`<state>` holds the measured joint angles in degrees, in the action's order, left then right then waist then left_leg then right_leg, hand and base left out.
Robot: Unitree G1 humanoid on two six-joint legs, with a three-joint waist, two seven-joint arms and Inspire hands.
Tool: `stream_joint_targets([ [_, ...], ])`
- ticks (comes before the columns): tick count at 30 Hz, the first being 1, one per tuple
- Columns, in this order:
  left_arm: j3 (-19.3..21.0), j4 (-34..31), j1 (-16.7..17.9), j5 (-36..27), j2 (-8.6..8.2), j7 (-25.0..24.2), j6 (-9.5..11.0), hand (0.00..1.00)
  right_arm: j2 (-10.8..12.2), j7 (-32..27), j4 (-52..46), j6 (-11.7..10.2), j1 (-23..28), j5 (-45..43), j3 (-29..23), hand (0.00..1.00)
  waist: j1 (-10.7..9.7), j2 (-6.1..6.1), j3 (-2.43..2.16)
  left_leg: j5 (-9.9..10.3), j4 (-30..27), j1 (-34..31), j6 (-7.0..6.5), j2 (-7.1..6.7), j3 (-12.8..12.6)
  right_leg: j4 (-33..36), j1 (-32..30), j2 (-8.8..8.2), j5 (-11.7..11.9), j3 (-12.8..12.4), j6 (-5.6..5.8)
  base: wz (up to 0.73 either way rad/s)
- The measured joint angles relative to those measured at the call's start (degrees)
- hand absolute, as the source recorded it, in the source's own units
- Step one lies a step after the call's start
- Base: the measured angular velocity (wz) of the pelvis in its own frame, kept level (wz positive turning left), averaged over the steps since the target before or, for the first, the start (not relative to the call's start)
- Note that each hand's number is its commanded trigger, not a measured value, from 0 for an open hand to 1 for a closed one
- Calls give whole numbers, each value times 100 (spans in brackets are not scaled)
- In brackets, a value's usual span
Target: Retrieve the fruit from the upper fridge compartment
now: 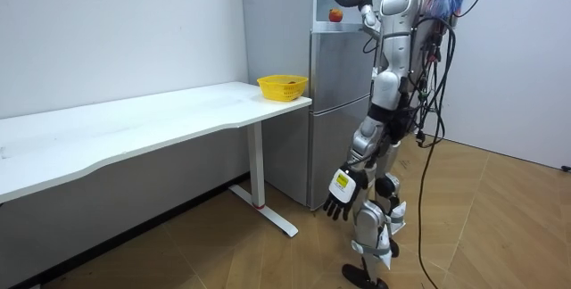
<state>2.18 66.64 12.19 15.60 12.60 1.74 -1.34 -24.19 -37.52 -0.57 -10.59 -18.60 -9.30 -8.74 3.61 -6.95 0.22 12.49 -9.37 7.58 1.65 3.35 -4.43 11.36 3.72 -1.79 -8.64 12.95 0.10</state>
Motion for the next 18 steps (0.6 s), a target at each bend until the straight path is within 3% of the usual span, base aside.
stream_joint_targets([
  [8,4,-27,-10,20,7,-44,-70,0,-334,155,459,73,-407,157,4,0,0,14,8,3,-2,-6,-2,1,38,25,13,-15,-1,67,2,3],
  [10,135,-30,-12,25,11,-100,-71,0,-484,158,733,197,-596,208,4,0,3,22,10,3,5,-15,-2,0,71,30,11,-18,-5,100,5,7],
  [15,284,-32,26,25,34,-126,-92,0,-773,222,894,414,-669,200,5,0,20,-46,-38,0,-4,-23,2,-2,137,42,18,-17,-32,139,3,5],
  [18,285,-30,85,25,52,-127,-119,0,-781,343,898,450,-672,190,12,0,15,-125,-51,0,-17,-17,2,-3,146,41,38,-20,-36,139,5,0],
])
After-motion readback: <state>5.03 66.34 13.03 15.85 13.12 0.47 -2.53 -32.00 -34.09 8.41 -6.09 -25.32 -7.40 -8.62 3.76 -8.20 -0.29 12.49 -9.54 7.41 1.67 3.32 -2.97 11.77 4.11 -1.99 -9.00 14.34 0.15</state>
